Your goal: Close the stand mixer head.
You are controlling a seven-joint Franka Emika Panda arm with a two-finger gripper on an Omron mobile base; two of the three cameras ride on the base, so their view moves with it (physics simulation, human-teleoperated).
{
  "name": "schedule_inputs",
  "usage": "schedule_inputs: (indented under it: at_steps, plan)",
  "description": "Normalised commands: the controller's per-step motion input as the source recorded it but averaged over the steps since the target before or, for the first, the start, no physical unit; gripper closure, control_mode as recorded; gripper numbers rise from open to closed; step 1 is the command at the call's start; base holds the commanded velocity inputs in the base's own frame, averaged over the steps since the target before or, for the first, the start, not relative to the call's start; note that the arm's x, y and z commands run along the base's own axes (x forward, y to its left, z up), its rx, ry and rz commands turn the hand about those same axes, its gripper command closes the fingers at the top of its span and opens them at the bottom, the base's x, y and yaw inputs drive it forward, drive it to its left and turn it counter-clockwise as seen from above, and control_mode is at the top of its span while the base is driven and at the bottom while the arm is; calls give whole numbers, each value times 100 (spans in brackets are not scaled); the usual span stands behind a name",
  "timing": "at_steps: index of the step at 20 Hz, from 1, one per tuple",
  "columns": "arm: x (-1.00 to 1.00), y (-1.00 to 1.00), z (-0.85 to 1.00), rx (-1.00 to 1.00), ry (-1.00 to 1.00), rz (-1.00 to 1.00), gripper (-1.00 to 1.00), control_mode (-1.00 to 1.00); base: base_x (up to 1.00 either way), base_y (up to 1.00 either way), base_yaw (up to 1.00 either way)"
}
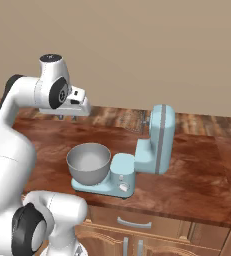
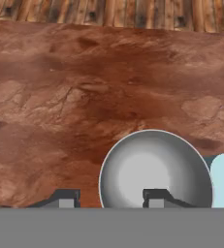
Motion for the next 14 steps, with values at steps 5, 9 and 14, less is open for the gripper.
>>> schedule_inputs:
  at_steps: [5, 9, 14]
  plan:
    - [-50, -30, 1, 1, -4, 0, -100, -100, 0, 0, 0]
    - [-89, -68, 9, 2, -9, 2, -100, -100, 0, 0, 0]
    - [-79, -87, 13, 0, -12, 3, -100, -100, 0, 0, 0]
